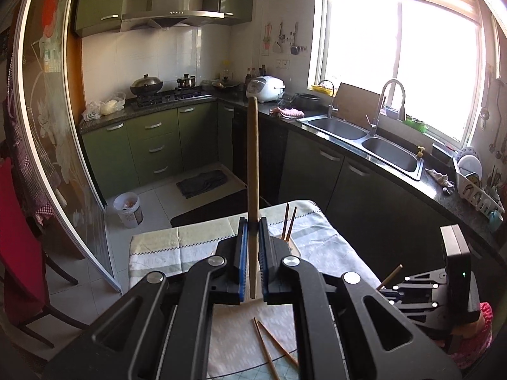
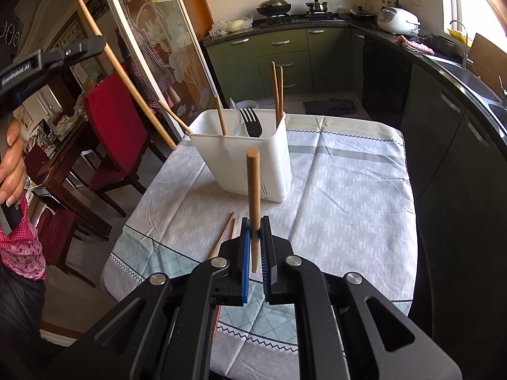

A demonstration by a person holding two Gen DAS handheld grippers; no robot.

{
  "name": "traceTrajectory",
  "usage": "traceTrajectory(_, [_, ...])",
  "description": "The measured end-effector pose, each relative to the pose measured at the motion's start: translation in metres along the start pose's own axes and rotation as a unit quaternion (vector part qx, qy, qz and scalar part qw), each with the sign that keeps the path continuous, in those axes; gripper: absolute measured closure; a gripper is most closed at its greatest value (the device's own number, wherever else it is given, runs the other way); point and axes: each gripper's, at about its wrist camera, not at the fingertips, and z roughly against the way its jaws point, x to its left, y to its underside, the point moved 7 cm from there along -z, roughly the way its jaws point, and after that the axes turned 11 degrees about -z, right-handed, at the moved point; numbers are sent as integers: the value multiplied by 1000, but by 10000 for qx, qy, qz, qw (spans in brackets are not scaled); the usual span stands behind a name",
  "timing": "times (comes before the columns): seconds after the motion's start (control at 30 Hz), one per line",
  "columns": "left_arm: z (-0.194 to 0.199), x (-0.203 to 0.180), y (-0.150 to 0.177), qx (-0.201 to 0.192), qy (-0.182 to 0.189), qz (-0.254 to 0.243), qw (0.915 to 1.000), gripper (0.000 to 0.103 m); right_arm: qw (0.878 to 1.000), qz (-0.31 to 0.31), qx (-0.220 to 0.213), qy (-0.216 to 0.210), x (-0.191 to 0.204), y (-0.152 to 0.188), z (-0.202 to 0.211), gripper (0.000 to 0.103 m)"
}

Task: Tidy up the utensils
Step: 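Drop the chopsticks into the white holder, opening left then right gripper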

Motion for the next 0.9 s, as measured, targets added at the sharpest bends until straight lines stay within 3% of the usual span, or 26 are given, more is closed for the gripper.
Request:
traceTrajectory(0.17, [-33,2,-16,45,-235,-8,9997,96,10000,-41,-71,-37,-6,-5,9,96])
traceTrajectory(0.5, [-108,10,17,781,-346,14,9963,96,9990,77,-435,-88,8,-33,41,96])
traceTrajectory(0.67, [-96,12,20,673,-351,-25,9971,95,9969,22,-768,-170,17,-66,66,96])
traceTrajectory(0.9, [-55,20,26,443,-283,72,9986,80,9898,-218,-1344,-421,28,-120,93,96])
